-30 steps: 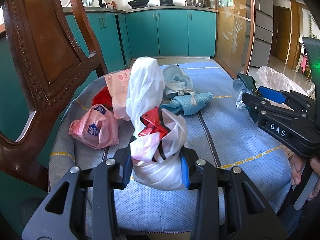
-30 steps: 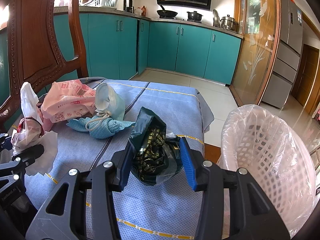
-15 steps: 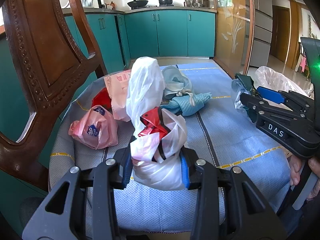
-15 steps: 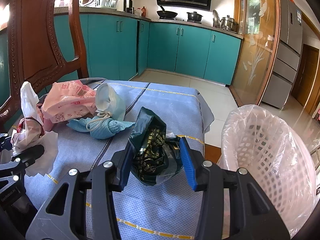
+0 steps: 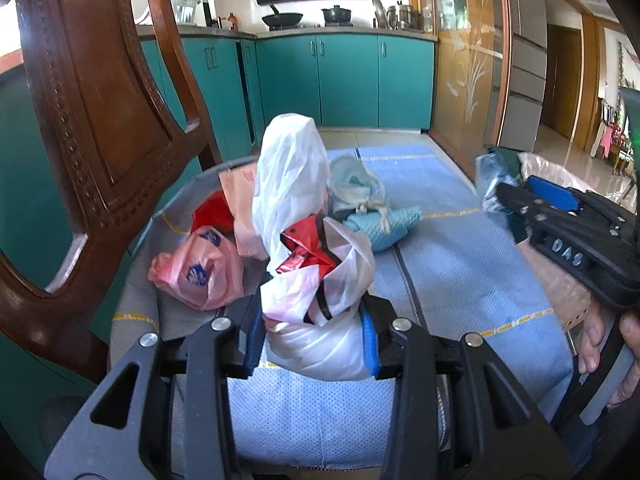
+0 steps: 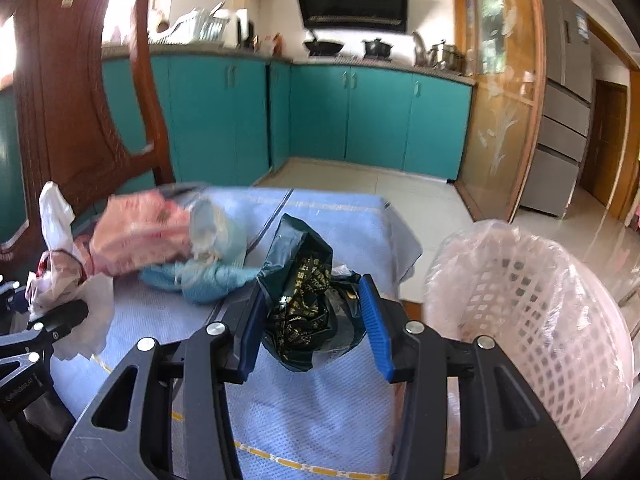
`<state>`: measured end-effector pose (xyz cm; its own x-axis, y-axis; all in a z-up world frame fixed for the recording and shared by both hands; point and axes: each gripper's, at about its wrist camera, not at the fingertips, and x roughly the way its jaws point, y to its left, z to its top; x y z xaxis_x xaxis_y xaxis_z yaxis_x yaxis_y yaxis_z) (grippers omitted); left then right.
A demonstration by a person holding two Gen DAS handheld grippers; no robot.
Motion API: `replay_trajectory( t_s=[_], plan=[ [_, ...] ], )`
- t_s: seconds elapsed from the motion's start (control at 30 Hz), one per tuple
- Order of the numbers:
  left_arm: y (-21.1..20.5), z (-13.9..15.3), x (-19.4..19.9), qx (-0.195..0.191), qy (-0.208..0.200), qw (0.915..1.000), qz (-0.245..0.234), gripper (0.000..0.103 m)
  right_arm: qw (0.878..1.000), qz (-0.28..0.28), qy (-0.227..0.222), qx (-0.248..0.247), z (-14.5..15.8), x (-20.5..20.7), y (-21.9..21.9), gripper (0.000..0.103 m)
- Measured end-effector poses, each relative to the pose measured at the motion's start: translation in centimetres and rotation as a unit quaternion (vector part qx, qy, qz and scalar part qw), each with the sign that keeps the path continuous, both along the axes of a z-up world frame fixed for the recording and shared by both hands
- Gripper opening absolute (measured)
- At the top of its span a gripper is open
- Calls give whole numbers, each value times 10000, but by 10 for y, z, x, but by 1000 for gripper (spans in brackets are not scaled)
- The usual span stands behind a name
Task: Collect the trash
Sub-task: 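Drop the green bag into the wastebasket while the left gripper drops the white bag in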
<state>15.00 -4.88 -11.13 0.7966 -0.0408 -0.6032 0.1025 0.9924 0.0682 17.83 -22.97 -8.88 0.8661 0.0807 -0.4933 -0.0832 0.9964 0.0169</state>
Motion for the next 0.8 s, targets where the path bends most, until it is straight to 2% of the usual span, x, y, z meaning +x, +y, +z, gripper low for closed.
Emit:
replay_trajectory(
  t_s=[0.13,0.23,0.43,0.53,0.63,0.7,0.8],
  plan=[
    [-3,16,-3,-27,-210,9997,-73,39,9978,-312,-371,450,25,-20,-32,46],
    [-7,19,-2,-65,-233,9996,-142,39,9944,-691,-457,654,33,-28,-59,46],
    [-18,19,2,-208,-109,9992,-325,39,9843,-1524,-558,700,37,-44,-109,46],
    [-28,24,7,-362,-39,9975,-602,39,9774,-1971,-258,717,26,-44,-132,46],
    [-50,37,19,-712,-20,9924,-1006,39,9662,-2467,327,680,7,-34,-151,46],
    [-67,44,22,-857,-33,9881,-1277,39,9633,-2539,481,722,-3,-34,-157,46],
    [-103,50,31,-988,-50,9794,-1759,39,9655,-2500,443,586,-7,-37,-159,46]
  ],
)
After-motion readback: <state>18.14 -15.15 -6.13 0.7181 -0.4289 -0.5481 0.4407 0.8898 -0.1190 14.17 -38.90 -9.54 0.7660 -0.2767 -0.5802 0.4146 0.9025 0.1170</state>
